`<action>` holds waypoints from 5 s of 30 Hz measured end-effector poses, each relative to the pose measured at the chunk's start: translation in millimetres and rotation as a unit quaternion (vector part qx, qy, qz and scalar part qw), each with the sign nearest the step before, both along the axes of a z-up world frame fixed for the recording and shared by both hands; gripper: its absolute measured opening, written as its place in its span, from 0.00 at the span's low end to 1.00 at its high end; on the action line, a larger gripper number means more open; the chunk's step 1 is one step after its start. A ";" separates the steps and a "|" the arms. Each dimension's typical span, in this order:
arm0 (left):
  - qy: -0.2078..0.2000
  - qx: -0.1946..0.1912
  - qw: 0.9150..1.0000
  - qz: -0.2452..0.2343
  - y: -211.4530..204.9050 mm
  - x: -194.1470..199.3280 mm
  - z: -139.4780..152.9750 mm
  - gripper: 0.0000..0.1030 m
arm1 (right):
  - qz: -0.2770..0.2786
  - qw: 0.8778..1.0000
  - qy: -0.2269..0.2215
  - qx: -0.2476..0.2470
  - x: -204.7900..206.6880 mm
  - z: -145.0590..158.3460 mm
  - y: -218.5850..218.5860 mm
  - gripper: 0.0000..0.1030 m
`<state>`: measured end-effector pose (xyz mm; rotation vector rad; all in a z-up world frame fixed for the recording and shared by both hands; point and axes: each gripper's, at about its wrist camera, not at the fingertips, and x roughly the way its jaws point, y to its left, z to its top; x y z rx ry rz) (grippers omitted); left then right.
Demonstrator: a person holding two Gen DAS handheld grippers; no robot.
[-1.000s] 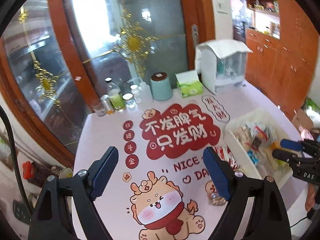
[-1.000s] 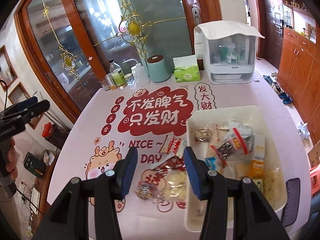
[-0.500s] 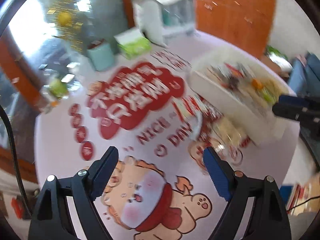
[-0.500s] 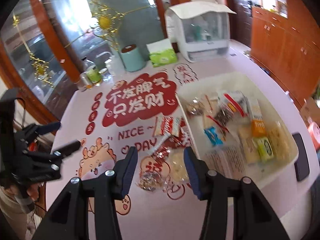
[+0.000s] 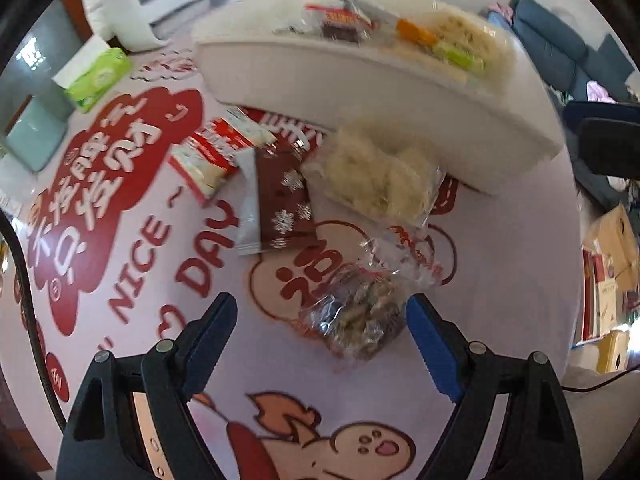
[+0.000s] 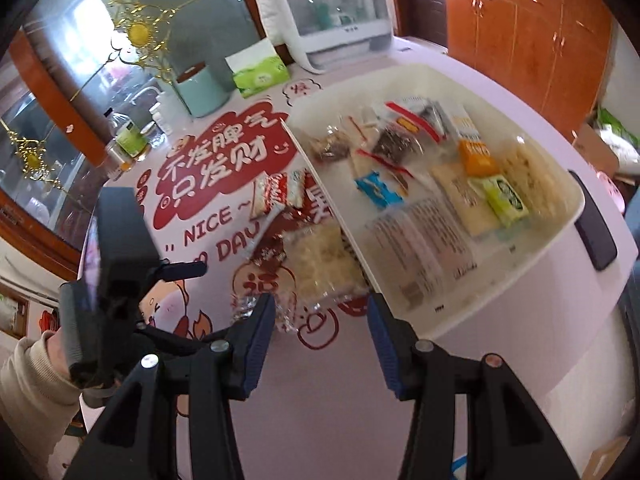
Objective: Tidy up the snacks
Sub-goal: 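Withdraw both tools from the tray toward the remaining snacks, then grasp the brown nut bag with the left tool while the right tool grasps the crumbly cake bag, then carry the nut bag and cake bag into the white tray and open both tools, then withdraw both tools from the tray toward the cookie packet and red candy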
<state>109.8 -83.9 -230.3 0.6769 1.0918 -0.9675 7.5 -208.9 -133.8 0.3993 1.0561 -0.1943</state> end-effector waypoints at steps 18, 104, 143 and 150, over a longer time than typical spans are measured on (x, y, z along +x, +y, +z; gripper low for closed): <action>0.032 -0.036 0.993 0.108 34.1 -0.6 -12.1 0.31 | 0.012 1.000 0.025 -0.014 29.0 -29.0 18.5 0.47; -0.060 -0.202 0.931 0.298 -128.0 -12.0 214.4 0.32 | 0.080 0.982 -0.169 -0.024 17.2 113.2 -162.8 0.34; -0.160 -0.087 0.894 0.409 -35.2 23.8 236.5 0.76 | 0.140 0.981 -0.133 0.018 73.0 91.8 -166.5 0.48; -0.232 -0.048 0.899 0.369 0.9 23.9 283.5 0.76 | 0.165 0.975 -0.149 0.013 70.5 114.9 -126.7 0.48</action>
